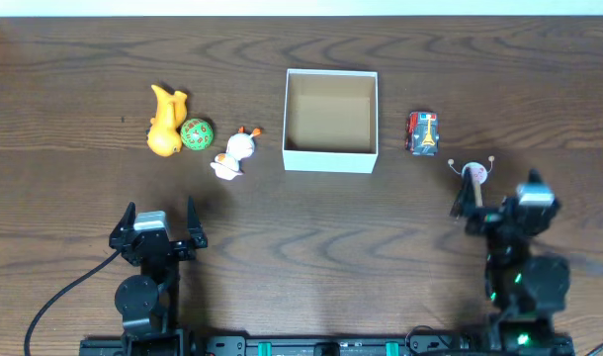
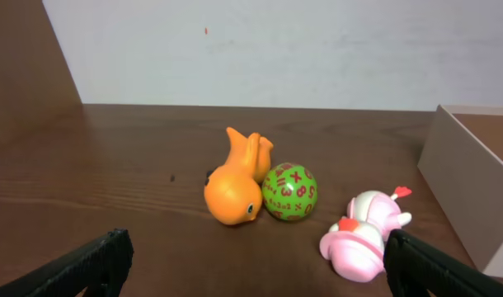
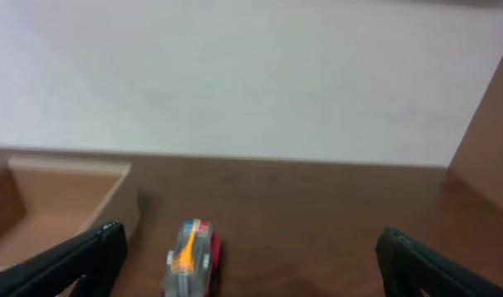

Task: Pack container
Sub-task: 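Reach the right gripper forward and grasp the red toy truck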

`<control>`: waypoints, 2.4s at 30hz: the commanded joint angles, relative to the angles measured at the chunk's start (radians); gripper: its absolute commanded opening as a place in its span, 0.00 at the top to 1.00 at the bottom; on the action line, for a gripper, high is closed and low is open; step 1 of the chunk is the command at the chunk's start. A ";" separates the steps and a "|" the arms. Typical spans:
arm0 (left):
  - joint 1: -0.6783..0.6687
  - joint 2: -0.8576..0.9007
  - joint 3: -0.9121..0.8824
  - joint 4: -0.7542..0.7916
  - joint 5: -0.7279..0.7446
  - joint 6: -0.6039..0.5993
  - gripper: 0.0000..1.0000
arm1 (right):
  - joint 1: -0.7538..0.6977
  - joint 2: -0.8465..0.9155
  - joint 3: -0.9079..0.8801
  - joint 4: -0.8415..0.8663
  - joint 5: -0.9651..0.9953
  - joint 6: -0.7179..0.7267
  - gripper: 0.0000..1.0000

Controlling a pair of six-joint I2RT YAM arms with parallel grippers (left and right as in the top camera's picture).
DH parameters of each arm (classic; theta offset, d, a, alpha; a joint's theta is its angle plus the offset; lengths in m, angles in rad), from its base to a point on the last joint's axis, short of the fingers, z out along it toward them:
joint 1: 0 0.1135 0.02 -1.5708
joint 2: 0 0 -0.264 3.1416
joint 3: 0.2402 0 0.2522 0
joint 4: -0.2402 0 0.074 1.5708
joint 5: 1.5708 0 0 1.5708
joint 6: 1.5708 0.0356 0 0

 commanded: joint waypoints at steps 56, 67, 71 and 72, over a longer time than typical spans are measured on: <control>0.004 -0.006 -0.012 -0.039 0.030 0.016 0.02 | 0.093 1.578 1.276 -0.912 -0.013 0.008 0.01; 0.004 -0.006 -0.012 -0.039 0.030 0.016 0.02 | 0.089 1.695 1.276 -0.891 0.025 0.063 0.01; 0.004 -0.006 -0.012 -0.039 0.030 0.016 0.02 | 0.089 1.736 1.276 -0.856 0.028 0.101 0.01; 0.004 -0.006 -0.012 -0.039 0.030 0.016 0.02 | 0.089 1.743 1.276 -0.846 0.028 0.102 0.01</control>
